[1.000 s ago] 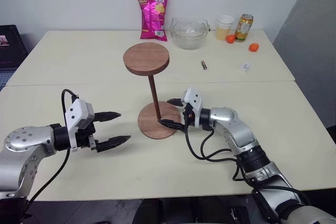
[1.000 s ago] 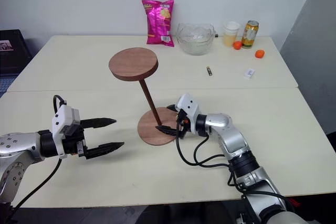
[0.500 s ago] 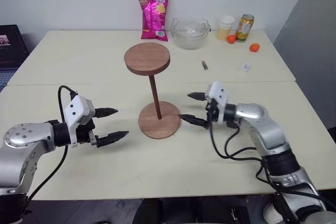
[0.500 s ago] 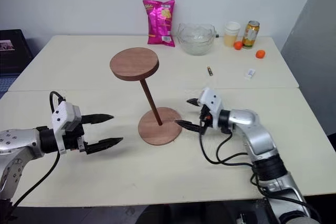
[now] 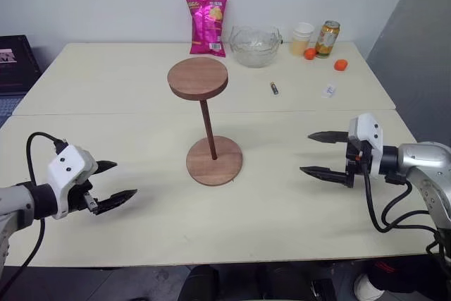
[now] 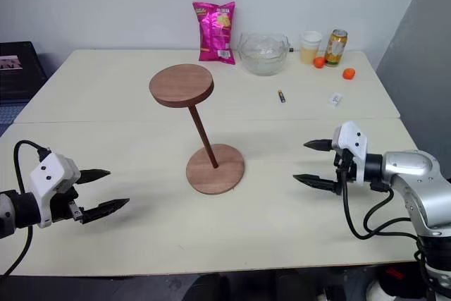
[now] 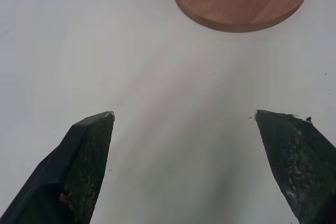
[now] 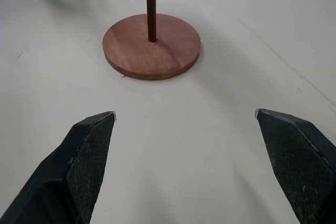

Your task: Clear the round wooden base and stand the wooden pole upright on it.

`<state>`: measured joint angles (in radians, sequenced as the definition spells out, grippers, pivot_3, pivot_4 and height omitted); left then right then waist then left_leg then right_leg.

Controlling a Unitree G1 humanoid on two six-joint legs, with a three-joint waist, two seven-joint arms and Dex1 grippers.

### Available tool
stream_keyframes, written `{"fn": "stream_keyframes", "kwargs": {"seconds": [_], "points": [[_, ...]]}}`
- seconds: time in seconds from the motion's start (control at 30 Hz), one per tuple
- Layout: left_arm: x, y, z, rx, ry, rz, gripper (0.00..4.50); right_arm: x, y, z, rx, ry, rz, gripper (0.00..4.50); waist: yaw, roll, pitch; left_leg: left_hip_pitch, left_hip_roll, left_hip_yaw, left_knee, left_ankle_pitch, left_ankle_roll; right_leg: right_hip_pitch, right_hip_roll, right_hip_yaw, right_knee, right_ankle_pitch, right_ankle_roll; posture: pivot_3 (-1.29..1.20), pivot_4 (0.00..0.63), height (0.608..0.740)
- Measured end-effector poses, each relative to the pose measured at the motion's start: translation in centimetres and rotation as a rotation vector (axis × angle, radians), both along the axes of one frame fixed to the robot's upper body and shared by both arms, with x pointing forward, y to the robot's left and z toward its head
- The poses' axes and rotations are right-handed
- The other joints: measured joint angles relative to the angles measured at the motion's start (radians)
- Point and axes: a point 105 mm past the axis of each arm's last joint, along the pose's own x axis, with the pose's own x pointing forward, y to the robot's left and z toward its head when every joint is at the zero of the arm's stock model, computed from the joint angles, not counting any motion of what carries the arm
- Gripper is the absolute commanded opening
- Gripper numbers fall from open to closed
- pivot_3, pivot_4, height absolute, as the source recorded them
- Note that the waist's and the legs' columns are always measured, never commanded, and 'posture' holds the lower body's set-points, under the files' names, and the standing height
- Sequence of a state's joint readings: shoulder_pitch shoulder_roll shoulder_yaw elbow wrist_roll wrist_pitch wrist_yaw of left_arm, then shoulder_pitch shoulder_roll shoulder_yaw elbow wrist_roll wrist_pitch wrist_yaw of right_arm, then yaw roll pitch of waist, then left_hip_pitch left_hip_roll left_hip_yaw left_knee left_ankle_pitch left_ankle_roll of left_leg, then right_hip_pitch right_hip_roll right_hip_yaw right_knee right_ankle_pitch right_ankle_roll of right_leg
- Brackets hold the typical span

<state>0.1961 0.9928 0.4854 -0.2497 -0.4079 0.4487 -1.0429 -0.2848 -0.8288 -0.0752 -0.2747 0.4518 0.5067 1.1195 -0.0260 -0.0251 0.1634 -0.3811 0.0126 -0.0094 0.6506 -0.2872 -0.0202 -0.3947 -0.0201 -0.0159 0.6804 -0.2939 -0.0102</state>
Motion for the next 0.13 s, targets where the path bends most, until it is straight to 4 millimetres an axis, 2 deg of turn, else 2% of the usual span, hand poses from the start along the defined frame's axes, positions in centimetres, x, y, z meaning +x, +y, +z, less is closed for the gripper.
{"fn": "stream_keyframes", "kwargs": {"seconds": [0.13], "points": [[0.13, 0.18, 0.09, -0.010, -0.001, -0.002, 4.50, -0.03, 0.02, 0.07, 0.000, -0.011, 0.005, 4.49, 0.000, 0.000, 0.000, 0.000, 0.000, 0.000, 0.000, 0.000, 0.000, 0.000, 0.000, 0.000, 0.000, 0.000, 0.000, 0.00, 0.150, 0.740]]}}
